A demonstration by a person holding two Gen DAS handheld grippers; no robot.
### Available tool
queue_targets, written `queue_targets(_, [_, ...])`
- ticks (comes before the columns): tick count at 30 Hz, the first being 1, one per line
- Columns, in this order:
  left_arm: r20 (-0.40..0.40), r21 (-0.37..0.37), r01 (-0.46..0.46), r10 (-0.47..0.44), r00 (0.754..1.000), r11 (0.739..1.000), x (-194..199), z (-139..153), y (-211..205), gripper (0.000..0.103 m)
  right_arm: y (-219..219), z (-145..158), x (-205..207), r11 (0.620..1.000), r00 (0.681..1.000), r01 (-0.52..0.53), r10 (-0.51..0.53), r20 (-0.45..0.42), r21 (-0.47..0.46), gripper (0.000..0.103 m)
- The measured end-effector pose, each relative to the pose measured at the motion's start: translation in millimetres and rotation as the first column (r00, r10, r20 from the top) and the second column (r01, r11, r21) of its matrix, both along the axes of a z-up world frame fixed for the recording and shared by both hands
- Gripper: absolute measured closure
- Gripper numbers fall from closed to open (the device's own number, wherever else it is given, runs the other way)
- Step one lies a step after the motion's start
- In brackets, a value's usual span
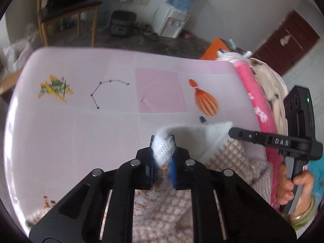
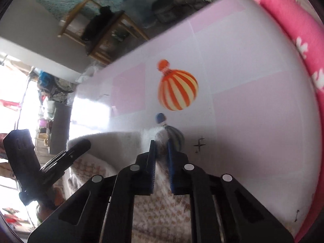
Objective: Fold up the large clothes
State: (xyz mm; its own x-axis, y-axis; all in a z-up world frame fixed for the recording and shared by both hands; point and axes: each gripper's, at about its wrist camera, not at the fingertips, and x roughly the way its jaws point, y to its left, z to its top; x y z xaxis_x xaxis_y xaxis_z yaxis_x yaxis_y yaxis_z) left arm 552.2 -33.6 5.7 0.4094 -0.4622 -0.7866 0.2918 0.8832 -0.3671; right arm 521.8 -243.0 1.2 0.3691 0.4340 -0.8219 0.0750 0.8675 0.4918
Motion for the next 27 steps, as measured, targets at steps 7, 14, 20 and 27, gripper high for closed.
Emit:
queue_targets(7, [0.153, 0.073, 0.151, -0.160, 0.975, 0.986, -98, 52, 11, 0.092, 31, 75, -104, 0.970, 0.952, -0.162, 0.201, 0.230, -0.179, 0.092])
queue_targets(14, [0.178, 0.189, 0.237, -0.270, 0.946, 0.953, -188, 27, 21, 0.092, 23, 101, -192, 0.945, 0.910, -0.259, 0.308, 0.278, -0.199, 0.081])
queue_targets(20, [0.149, 0.156, 0.192, -0.216, 0.965, 0.969, -195, 3, 31, 0.089, 40, 101, -155, 0.961, 0.932, -0.273, 0.256, 0.257, 0.034, 0.071])
queue_targets(27, [0.132, 0.117, 0.162, -0.177, 0.975, 0.980, -222, 4, 67, 0.067, 78, -8, -174, 0.938, 0.940, -0.342, 0.342, -0.021, -0.054, 0.071])
